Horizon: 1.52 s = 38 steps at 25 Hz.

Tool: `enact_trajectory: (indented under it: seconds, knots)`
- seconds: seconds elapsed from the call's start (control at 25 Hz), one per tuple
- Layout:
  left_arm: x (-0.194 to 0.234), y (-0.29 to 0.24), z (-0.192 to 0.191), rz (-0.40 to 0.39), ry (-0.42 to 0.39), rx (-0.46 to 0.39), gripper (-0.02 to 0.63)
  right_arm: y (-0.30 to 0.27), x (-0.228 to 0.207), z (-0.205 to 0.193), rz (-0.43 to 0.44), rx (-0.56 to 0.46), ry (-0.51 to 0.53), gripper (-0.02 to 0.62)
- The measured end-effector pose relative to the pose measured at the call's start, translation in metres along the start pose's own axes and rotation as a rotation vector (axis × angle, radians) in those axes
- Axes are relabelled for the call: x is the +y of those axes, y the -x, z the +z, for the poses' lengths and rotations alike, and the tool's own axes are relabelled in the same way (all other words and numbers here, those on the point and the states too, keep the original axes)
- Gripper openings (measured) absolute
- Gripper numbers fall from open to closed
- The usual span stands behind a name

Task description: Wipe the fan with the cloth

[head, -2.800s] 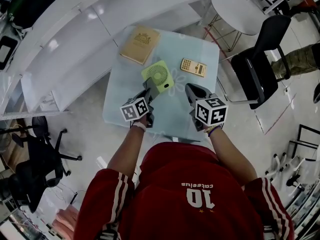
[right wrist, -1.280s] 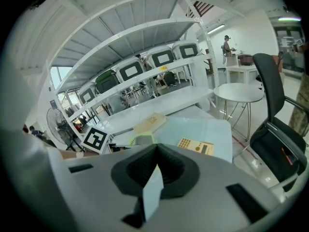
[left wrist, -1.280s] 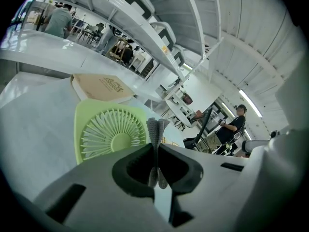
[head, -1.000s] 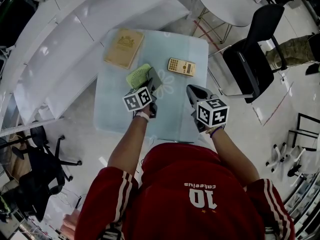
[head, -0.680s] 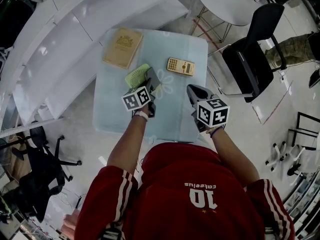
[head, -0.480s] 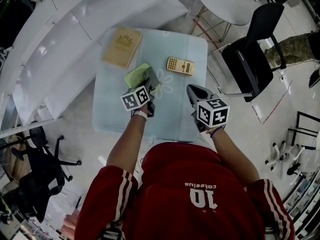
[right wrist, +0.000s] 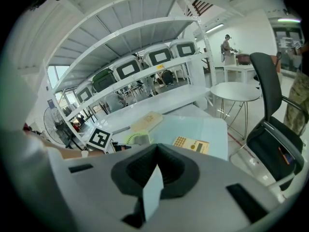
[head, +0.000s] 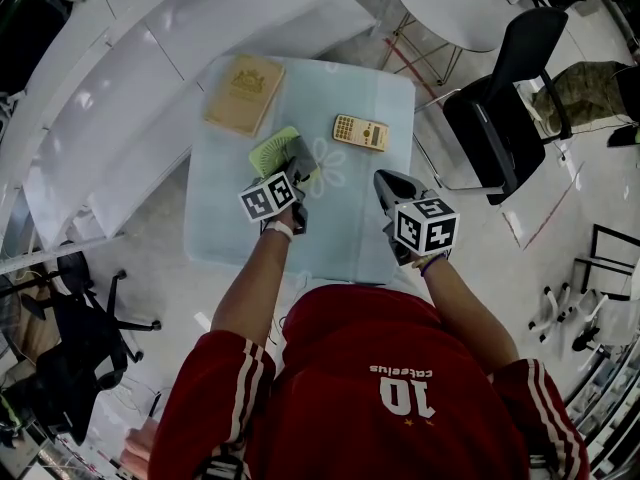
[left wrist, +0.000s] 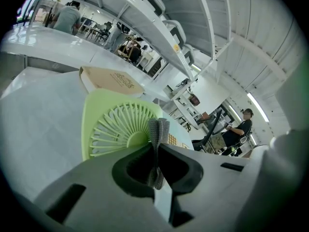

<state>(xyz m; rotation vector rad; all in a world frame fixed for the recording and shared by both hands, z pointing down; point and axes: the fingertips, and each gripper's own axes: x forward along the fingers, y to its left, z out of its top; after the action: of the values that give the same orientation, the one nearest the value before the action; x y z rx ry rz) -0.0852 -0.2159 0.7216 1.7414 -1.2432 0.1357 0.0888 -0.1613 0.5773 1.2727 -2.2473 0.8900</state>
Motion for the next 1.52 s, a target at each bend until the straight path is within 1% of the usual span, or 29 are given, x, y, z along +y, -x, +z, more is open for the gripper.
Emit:
enact_trajectory:
  seconds: [0.32,0.52,1.12,1.52]
  knots:
    - [0.003,0.005,0.0,0.007,0.003,-0.007,0.028,0.002,0.005,0.0,-0.001,-0.001,0.011,0.005]
    - [0.006,0.009,0.0,0.008,0.023,-0.016,0.028,0.003,0.008,0.0,-0.001,-0.001,0.017,0.005]
    - [0.014,0.016,0.0,0.001,0.038,-0.027,0.028,0.003,0.019,0.004,-0.001,-0.008,0.037,0.005]
    - [0.019,0.024,0.002,-0.005,0.036,-0.026,0.028,0.0,0.029,0.008,0.002,-0.01,0.045,0.005]
